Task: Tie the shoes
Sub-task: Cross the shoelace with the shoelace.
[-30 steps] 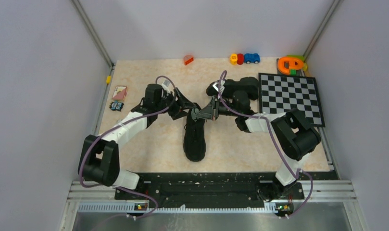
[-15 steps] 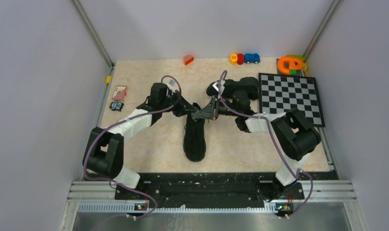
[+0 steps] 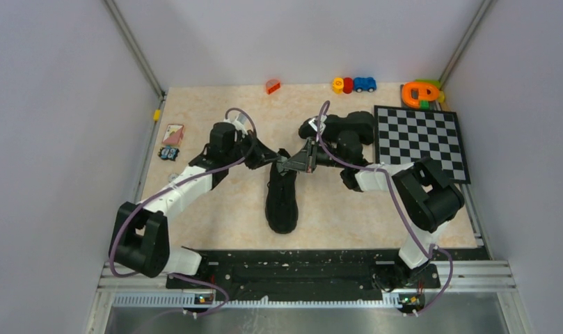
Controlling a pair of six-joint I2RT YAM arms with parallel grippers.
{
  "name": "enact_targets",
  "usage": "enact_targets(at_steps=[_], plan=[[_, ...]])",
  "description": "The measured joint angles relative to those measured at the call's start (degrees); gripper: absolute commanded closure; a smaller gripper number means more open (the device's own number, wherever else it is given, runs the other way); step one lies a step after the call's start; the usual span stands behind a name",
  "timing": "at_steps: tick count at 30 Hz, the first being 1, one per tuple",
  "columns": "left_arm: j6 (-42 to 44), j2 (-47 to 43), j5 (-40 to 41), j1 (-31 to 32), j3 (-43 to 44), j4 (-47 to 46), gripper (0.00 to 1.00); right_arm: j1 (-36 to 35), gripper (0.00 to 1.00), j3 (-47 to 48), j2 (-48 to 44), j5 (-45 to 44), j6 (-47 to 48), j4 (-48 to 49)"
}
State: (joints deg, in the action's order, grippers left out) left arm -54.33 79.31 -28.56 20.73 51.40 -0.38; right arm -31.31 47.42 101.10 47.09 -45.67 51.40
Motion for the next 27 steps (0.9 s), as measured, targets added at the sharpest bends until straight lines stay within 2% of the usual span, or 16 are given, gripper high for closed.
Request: enact_targets(at_steps=[6, 14, 27], plan=[[0.3, -1.4, 1.4, 0.0, -4.0, -0.1, 1.0, 0.0, 1.0, 0.0, 0.0, -0.1, -0.6, 0.0], [1.1, -8.2, 2.9, 0.1, -7.6, -1.7, 1.0, 0.1, 1.0, 0.0, 0.0, -0.4, -1.5, 0.0], [0.2, -10.7, 4.0, 1.1, -14.0, -7.8, 1.0, 0.0, 1.0, 0.0, 0.0, -0.3, -3.2, 0.0]])
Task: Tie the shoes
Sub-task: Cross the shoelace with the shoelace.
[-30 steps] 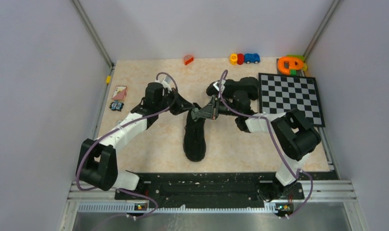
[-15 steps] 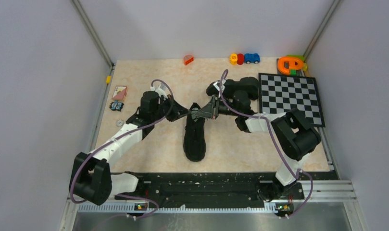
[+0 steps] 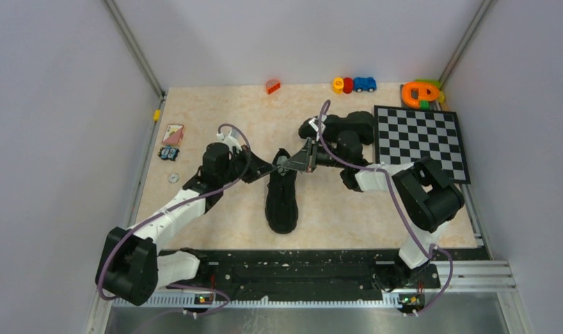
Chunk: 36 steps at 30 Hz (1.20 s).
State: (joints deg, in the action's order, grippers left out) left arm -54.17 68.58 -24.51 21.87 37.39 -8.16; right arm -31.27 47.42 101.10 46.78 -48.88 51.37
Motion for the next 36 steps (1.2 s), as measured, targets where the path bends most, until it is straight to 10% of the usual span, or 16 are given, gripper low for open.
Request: enact_targets(at_steps=[36], plan=[[2.5, -2.2, 1.4, 3.2, -2.9, -0.5, 0.94, 0.4, 1.0, 1.1, 0.0, 1.0, -0.2, -2.1]])
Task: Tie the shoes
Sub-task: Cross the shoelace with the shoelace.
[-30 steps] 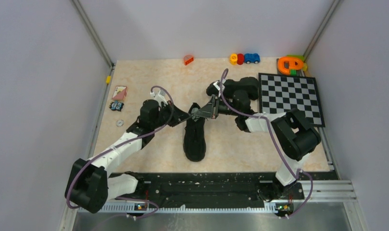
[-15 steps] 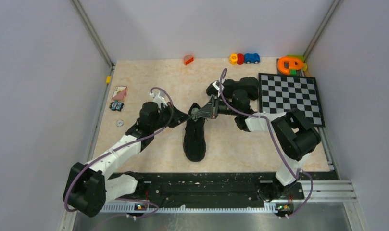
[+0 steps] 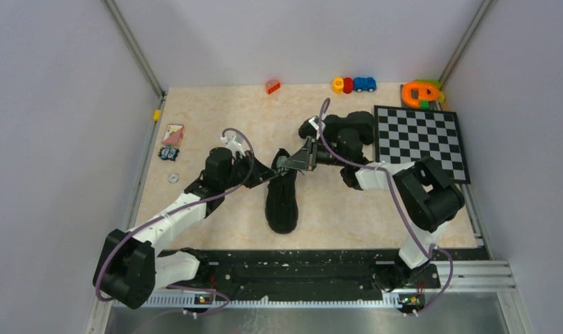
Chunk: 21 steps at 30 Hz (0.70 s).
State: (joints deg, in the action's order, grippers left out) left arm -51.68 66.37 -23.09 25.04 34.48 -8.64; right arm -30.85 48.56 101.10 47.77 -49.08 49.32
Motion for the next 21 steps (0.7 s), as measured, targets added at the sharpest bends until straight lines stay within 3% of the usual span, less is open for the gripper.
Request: enact_targets(at_steps=[5, 8, 21], plan=[[0.7, 0.2, 0.0, 0.0, 0.0, 0.1, 0.94, 0.0, 1.0, 0.0, 0.0, 0.0, 0.0, 0.4], [1.0, 0.2, 0.0, 0.0, 0.0, 0.2, 1.0, 0.0, 1.0, 0.0, 0.0, 0.1, 0.0, 0.3], [2.4, -2.0, 0.1, 1.8, 0.0, 0.7, 1.0, 0.0, 1.0, 0.0, 0.0, -0.7, -0.1, -0.2]])
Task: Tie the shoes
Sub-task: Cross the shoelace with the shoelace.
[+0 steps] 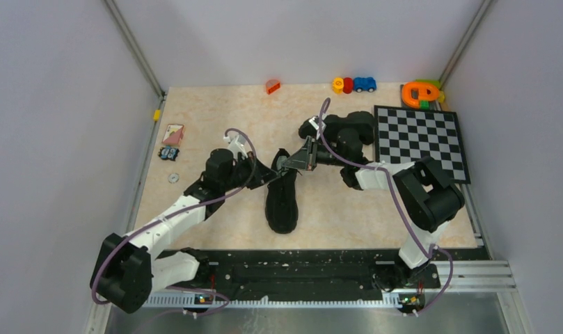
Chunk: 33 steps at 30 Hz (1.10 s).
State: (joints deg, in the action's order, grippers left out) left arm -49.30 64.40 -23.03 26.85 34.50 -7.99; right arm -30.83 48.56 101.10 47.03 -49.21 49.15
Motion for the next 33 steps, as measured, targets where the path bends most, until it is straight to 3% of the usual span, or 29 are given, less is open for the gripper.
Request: enact_targets(at_steps=[17, 33], plan=[[0.0, 7.9, 1.5, 2.1, 2.0, -2.6, 1.0, -0.9, 1.0, 1.4, 0.0, -4.2, -0.4, -6.9], [-0.8, 13.2, 4.6, 2.6, 2.2, -9.5, 1.0, -4.7, 1.0, 2.6, -5.1, -17.8, -0.4, -19.6]])
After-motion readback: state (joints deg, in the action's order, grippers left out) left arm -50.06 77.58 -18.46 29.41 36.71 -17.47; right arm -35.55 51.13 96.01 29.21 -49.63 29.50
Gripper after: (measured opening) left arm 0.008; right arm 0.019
